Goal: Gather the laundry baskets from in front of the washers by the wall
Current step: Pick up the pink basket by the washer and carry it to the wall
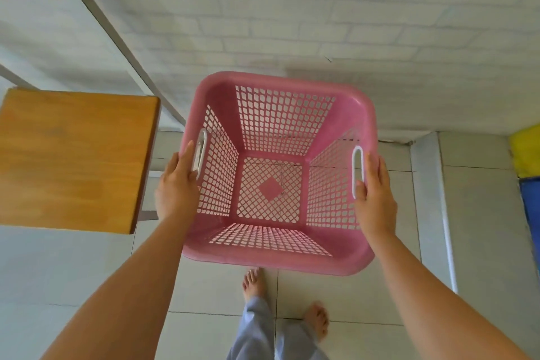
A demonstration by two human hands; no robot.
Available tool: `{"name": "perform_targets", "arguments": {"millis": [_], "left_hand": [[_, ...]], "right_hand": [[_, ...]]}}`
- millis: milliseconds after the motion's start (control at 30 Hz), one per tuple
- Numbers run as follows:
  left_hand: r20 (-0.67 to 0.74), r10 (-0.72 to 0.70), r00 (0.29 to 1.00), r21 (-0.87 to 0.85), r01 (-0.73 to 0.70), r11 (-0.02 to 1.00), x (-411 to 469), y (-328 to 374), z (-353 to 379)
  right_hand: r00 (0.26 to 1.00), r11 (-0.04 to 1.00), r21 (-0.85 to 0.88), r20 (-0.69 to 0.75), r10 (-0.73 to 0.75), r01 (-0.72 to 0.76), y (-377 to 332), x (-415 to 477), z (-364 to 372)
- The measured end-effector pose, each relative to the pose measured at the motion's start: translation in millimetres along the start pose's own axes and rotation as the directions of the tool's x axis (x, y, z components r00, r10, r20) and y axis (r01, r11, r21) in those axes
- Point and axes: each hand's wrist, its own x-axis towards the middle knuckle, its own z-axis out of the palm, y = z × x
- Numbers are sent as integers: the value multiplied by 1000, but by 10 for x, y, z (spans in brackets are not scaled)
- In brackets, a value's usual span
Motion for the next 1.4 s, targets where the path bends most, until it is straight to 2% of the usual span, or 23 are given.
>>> {"name": "perform_targets", "arguments": {"millis": [433, 600, 733, 900, 1133, 1400], "left_hand": [[45, -59, 997, 25, 58, 998, 514, -677, 630], [113, -12, 994, 99, 1, 995, 619, -764, 680], [175, -27, 984, 176, -4, 984, 607, -747, 687], [167, -25, 986, 157, -2, 988, 536, -814, 671], [138, 2, 990, 174, -27, 984, 539, -856, 737], [161, -13, 987, 225, -24, 974, 566, -838, 704]], "right_hand": [[999, 998, -51, -33, -35, 34, -86, 332, 1012], [999, 995, -96, -25, -35, 32, -126, 431, 1062], [999, 993, -111, 14, -39, 40, -127, 438, 1022], [1000, 998, -52, 6, 19, -19, -123, 359, 1008], [1000, 999, -30, -21, 20, -20, -158, 351, 1067], [1000, 988, -156, -24, 1, -5, -153, 337, 1143]]}}
